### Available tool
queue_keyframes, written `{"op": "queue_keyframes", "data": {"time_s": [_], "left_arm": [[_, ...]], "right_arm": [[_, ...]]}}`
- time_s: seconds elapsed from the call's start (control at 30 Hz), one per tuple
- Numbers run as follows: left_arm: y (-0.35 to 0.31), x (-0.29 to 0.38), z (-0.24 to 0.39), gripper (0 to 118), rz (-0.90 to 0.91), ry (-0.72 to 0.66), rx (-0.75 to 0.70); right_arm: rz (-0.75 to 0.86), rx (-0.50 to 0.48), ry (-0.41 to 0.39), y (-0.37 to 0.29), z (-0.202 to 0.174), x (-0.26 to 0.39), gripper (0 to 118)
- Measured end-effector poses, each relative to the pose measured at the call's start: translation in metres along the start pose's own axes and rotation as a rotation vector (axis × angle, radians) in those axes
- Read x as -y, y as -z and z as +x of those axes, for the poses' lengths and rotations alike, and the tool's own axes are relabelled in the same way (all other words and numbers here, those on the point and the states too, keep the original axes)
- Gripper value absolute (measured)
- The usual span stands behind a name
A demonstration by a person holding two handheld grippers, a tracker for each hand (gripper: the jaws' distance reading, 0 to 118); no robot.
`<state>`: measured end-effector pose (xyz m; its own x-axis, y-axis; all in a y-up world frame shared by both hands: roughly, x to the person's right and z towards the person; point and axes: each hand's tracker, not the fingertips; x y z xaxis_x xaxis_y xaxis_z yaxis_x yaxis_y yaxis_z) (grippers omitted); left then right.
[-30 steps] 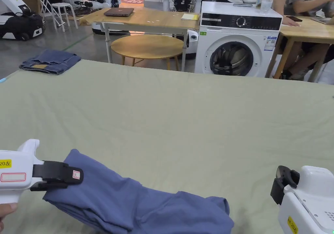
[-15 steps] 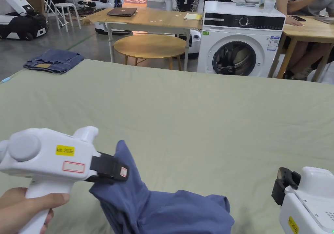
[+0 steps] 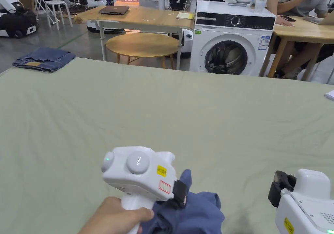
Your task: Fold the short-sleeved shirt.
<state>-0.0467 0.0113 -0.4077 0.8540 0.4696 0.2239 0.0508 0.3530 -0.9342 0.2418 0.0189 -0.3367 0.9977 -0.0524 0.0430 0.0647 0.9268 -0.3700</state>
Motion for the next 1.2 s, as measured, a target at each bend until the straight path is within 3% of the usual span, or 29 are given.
{"op": "queue_keyframes", "data": {"time_s": [0.33, 0.37, 0.5, 0.67, 0.77, 0.8, 0.83, 1.07, 1.2], "left_arm": [[0.042, 0.008, 0.006, 3, 0.005, -0.067, -0.032], [0.04, 0.009, 0.007, 5, 0.009, -0.069, -0.031], [0.023, 0.006, 0.004, 35, 0.015, -0.11, 0.113], [-0.01, 0.005, 0.007, 37, 0.083, -0.06, 0.214], [-0.012, 0.005, -0.003, 32, 0.11, -0.076, 0.257], [-0.007, 0.006, -0.006, 14, 0.113, -0.076, 0.25], [0.003, 0.005, -0.011, 4, 0.106, -0.086, 0.25], [0.075, 0.024, -0.035, 2, -0.012, -0.282, 0.416], [0.098, 0.031, -0.032, 0, -0.02, -0.272, 0.347]], "right_arm": [[-0.012, 0.023, 0.011, -0.003, 0.009, 0.003, 0], [-0.013, 0.024, 0.011, -0.003, 0.009, 0.003, 0], [-0.018, 0.021, 0.007, -0.003, 0.01, 0.005, 0], [-0.017, 0.023, 0.007, -0.007, 0.011, 0.005, 0], [-0.016, 0.023, 0.015, -0.007, 0.012, 0.005, 0], [-0.015, 0.021, 0.019, -0.008, 0.012, 0.005, 0], [-0.014, 0.02, 0.021, -0.008, 0.012, 0.005, 0], [-0.009, 0.013, 0.019, -0.009, 0.011, 0.004, 0], [-0.004, 0.005, 0.015, -0.009, 0.011, 0.004, 0]]}}
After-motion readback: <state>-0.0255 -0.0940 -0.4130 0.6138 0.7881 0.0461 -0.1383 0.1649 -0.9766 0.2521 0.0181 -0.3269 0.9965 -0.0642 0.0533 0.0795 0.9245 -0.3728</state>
